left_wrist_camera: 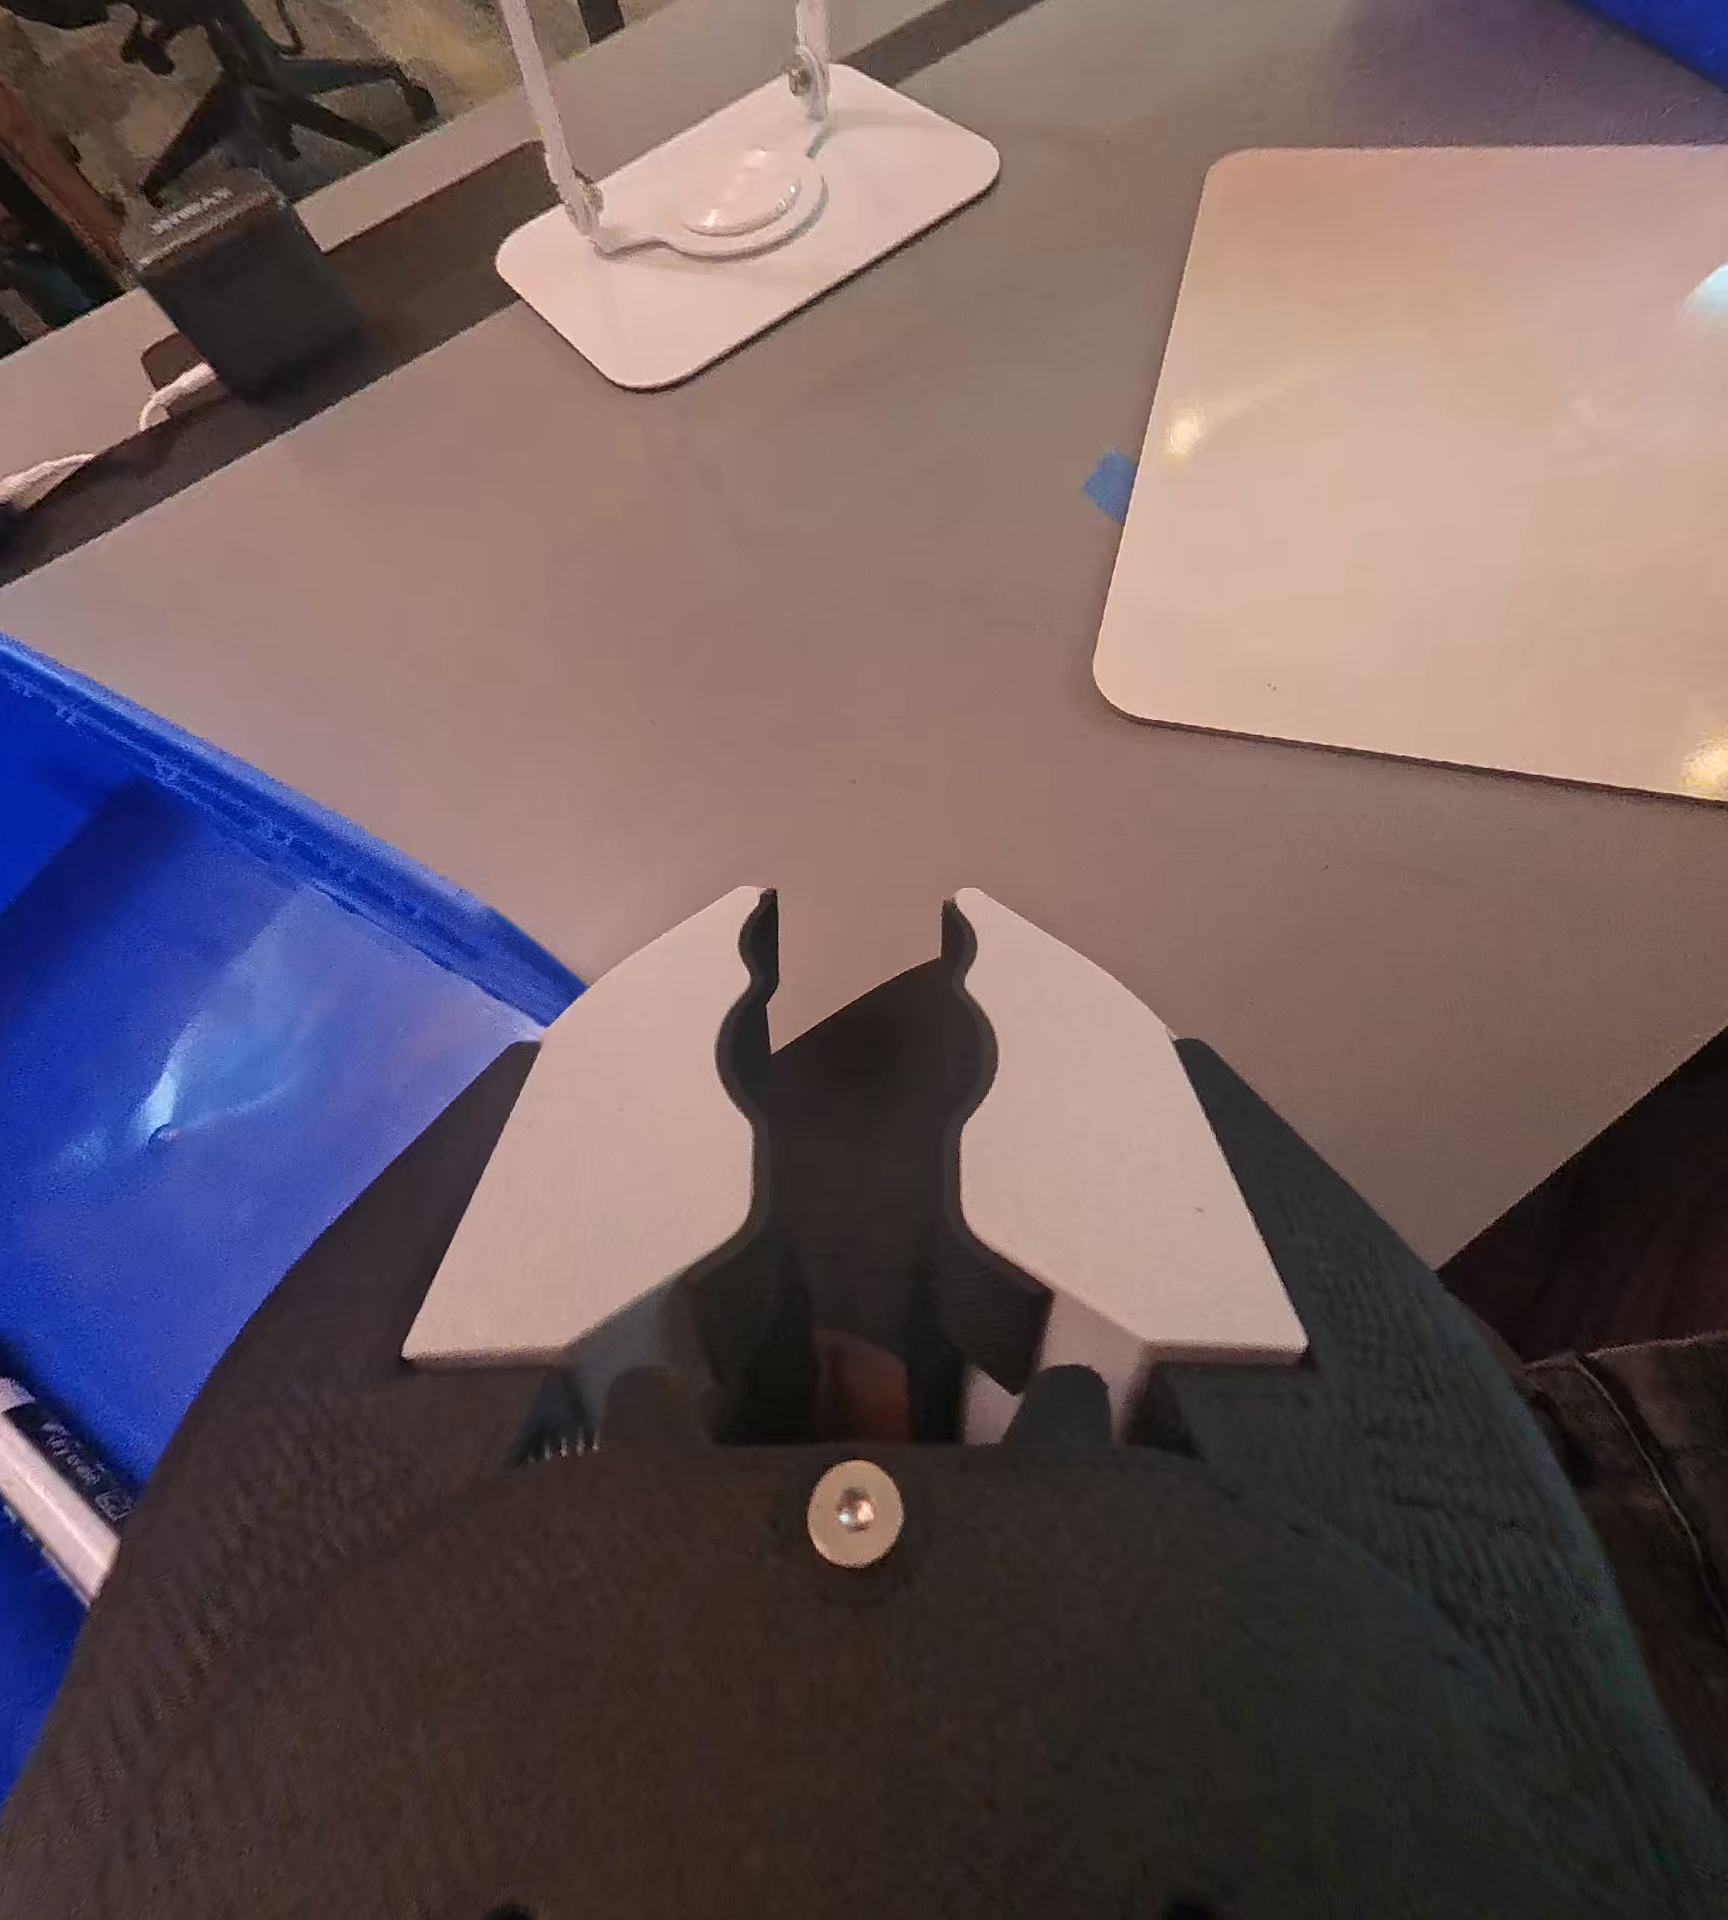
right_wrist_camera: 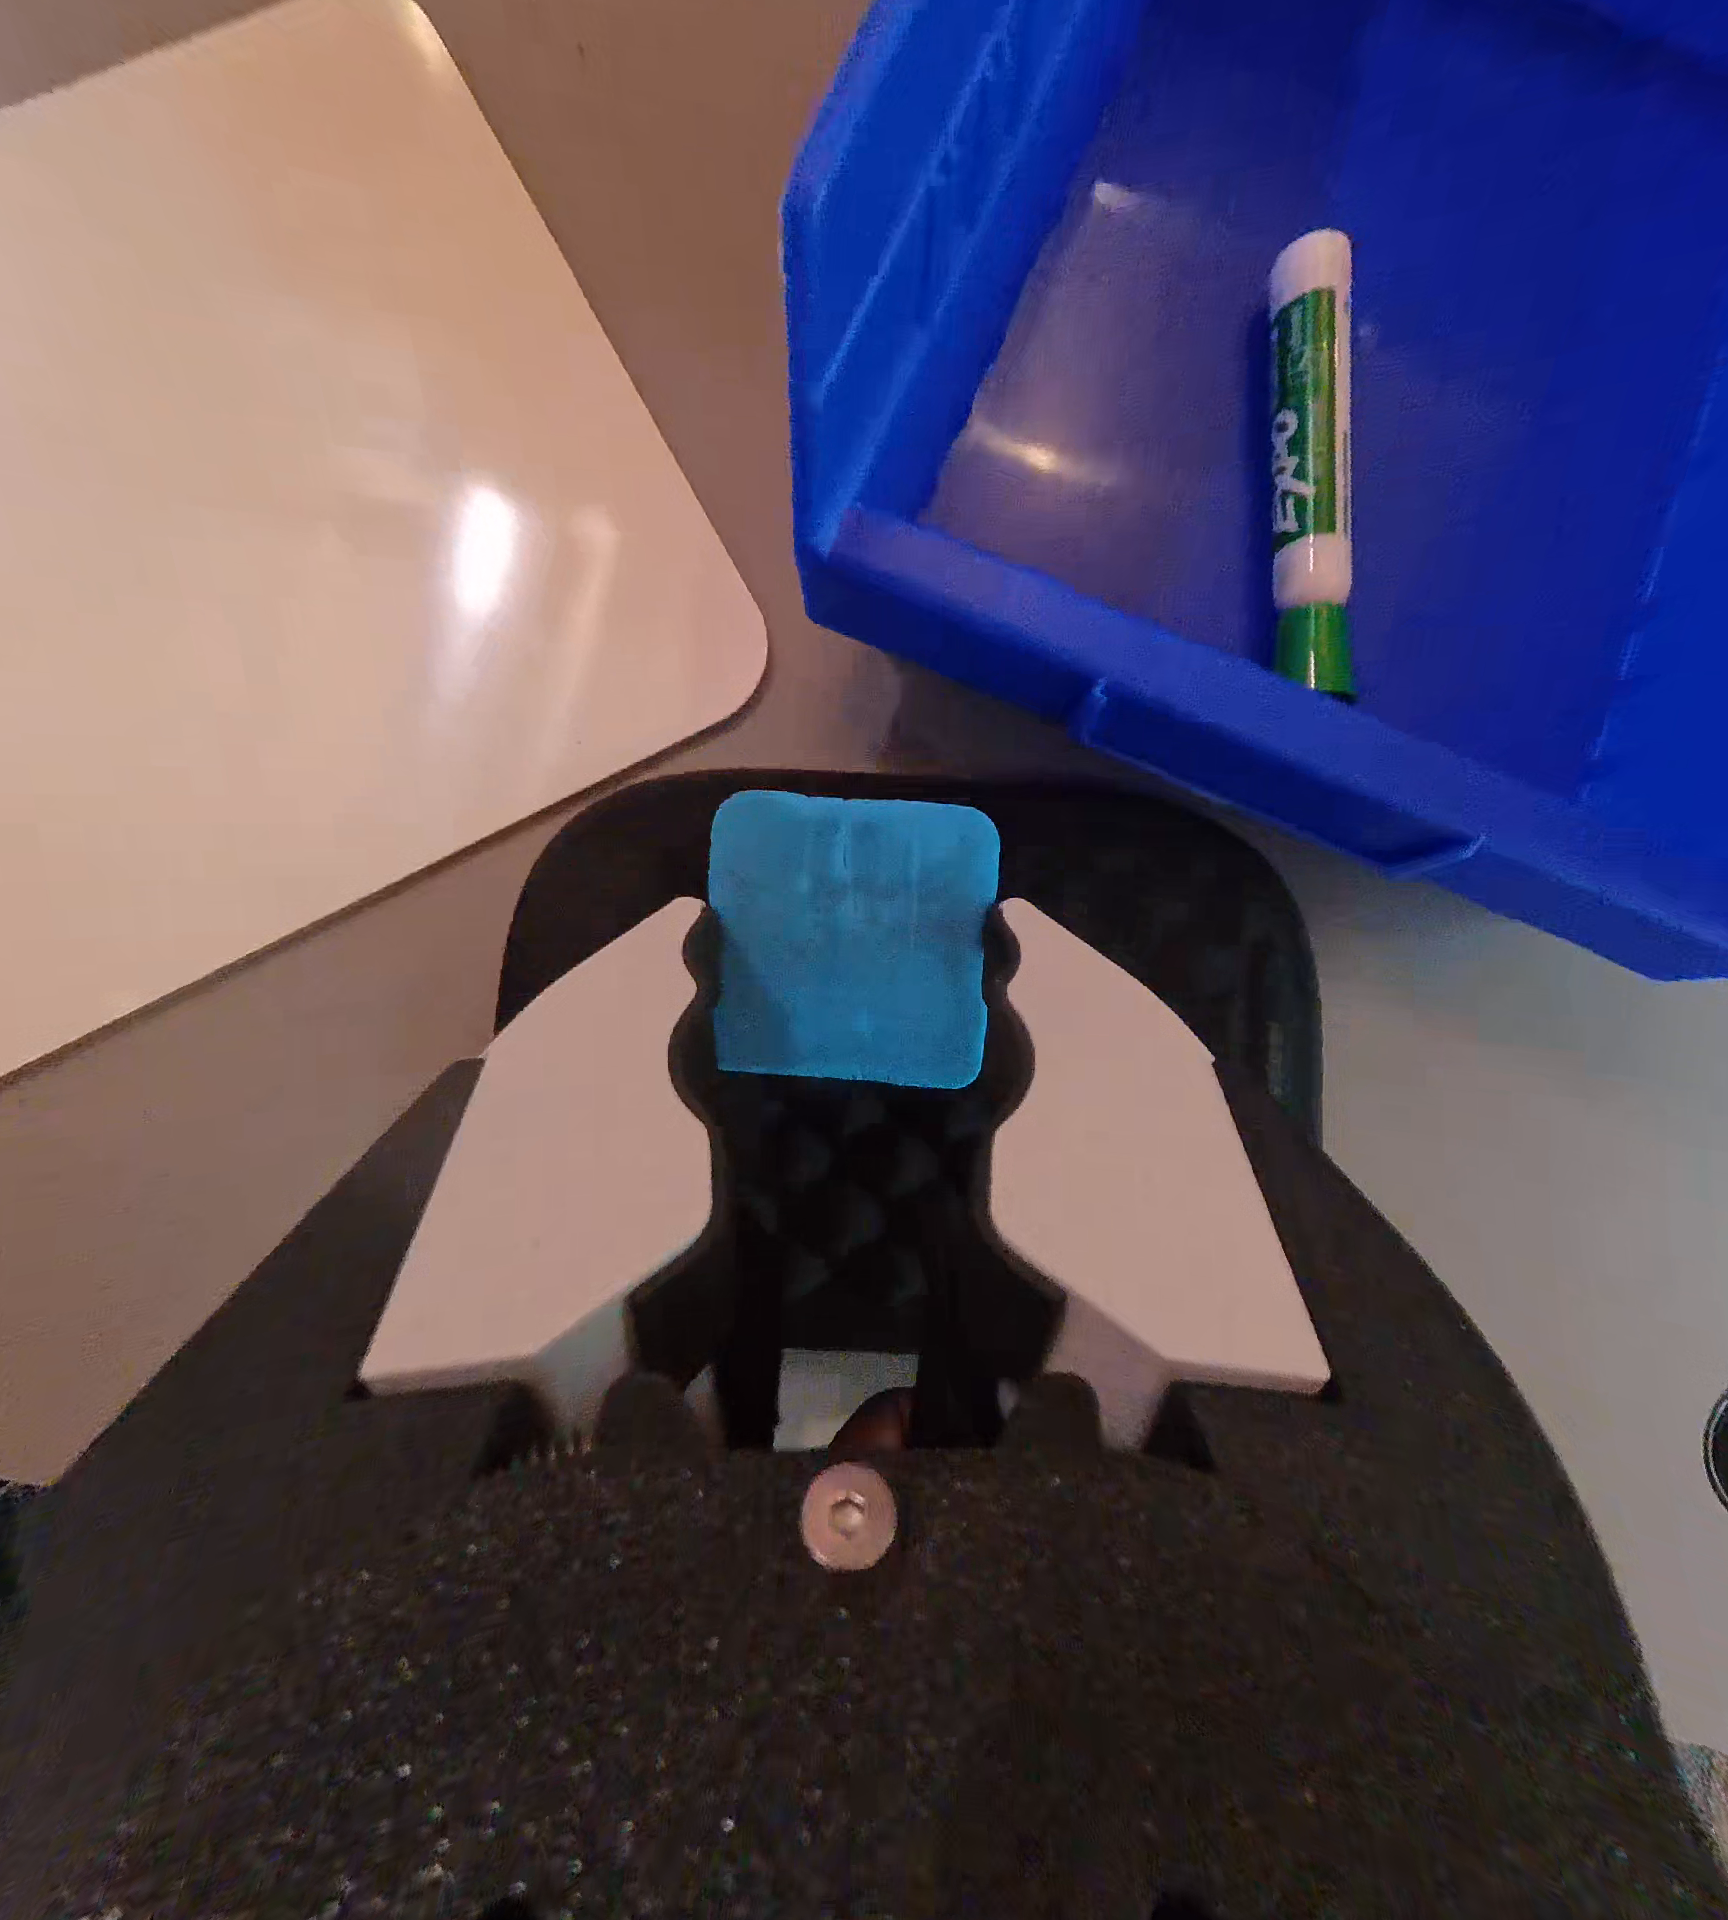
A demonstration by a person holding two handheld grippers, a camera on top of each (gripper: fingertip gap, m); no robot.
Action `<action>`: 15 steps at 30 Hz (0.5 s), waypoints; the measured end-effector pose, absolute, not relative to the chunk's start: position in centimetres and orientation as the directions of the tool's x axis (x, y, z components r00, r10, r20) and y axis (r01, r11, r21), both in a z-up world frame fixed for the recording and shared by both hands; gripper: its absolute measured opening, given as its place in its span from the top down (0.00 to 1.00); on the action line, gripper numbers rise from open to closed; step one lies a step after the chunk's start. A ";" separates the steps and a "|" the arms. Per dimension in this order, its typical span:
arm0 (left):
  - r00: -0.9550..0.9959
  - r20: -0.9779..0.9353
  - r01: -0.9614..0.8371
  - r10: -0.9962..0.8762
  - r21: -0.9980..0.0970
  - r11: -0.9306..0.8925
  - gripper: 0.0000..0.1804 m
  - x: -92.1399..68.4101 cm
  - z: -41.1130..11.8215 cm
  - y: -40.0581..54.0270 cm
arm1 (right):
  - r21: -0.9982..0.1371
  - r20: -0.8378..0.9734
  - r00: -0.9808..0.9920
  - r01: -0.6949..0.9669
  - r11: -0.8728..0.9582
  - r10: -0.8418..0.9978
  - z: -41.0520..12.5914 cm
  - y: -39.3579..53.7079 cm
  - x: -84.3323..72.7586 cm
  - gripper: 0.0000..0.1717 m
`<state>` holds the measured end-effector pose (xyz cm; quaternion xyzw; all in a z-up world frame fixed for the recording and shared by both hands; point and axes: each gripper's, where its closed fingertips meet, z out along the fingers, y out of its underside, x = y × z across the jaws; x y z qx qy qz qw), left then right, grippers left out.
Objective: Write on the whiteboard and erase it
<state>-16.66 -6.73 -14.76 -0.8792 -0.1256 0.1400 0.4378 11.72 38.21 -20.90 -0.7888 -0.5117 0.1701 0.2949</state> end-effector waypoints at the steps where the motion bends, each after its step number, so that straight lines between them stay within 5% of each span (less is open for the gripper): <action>1: 0.928 -0.133 0.100 0.348 -0.811 -0.577 0.83 -16.7 -14.6 -7.0 | -0.629 0.028 0.421 0.713 -0.312 0.907 -21.3 38.1 11.9 0.71; 6: 0.901 -0.146 0.119 0.408 -0.822 -0.557 0.78 -18.3 -13.6 -8.8 | -0.639 -0.016 0.435 0.688 -0.344 0.900 -21.7 38.2 12.1 0.70; 7: 0.894 -0.154 0.121 0.421 -0.821 -0.558 0.78 -18.7 -13.4 -9.3 | -0.656 -0.010 0.444 0.673 -0.341 0.896 -21.4 38.4 12.1 0.62; 15: 0.736 -0.230 0.248 0.637 -0.784 -0.569 0.73 -24.3 -11.3 -16.9 | -0.899 -0.065 0.403 0.374 -0.229 0.913 -14.9 37.6 11.1 0.52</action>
